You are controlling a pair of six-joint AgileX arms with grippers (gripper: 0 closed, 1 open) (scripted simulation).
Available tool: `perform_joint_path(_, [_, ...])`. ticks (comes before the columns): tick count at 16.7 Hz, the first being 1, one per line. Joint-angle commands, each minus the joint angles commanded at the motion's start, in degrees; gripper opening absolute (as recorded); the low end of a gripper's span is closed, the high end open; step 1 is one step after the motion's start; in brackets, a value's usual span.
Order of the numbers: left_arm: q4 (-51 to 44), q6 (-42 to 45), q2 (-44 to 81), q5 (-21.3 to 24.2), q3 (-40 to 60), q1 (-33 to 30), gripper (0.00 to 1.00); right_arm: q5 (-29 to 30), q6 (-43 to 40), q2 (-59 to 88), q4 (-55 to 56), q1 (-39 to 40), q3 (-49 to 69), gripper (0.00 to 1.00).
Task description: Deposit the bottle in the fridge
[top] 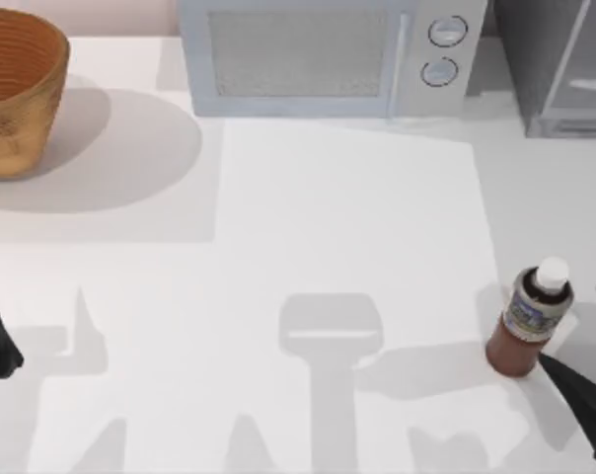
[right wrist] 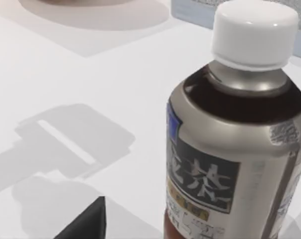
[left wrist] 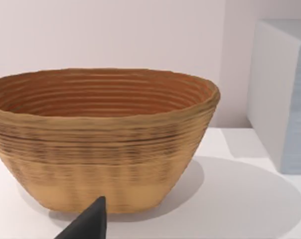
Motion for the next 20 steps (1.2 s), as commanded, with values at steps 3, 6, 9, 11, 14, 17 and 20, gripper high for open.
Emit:
perform_joint_path(3, [0.0, 0.0, 0.0, 0.0, 0.0, 0.0, 1.0, 0.8, 0.4, 1.6, 0.4, 1.2, 1.8, 1.0])
perform_joint_path(6, [0.0, 0.0, 0.0, 0.0, 0.0, 0.0, 1.0, 4.5, 2.0, 5.7, 3.6, 4.6, 3.5, 1.0])
perform_joint_path(9, [0.0, 0.0, 0.0, 0.0, 0.0, 0.0, 1.0, 9.3, 3.8, 11.5, 8.1, 9.5, 6.0, 1.0])
perform_joint_path(11, [0.0, 0.0, 0.0, 0.0, 0.0, 0.0, 1.0, 12.4, 4.8, 15.1, 10.9, 12.6, 7.4, 1.0])
perform_joint_path(14, [0.0, 0.0, 0.0, 0.0, 0.0, 0.0, 1.0, 15.1, 5.6, 18.3, 13.3, 15.3, 8.7, 1.0])
perform_joint_path(17, [0.0, 0.0, 0.0, 0.0, 0.0, 0.0, 1.0, 15.2, 5.7, 18.5, 13.4, 15.5, 8.7, 1.0])
perform_joint_path(20, [0.0, 0.0, 0.0, 0.0, 0.0, 0.0, 1.0, 15.2, 5.7, 18.5, 13.4, 15.5, 8.7, 0.85])
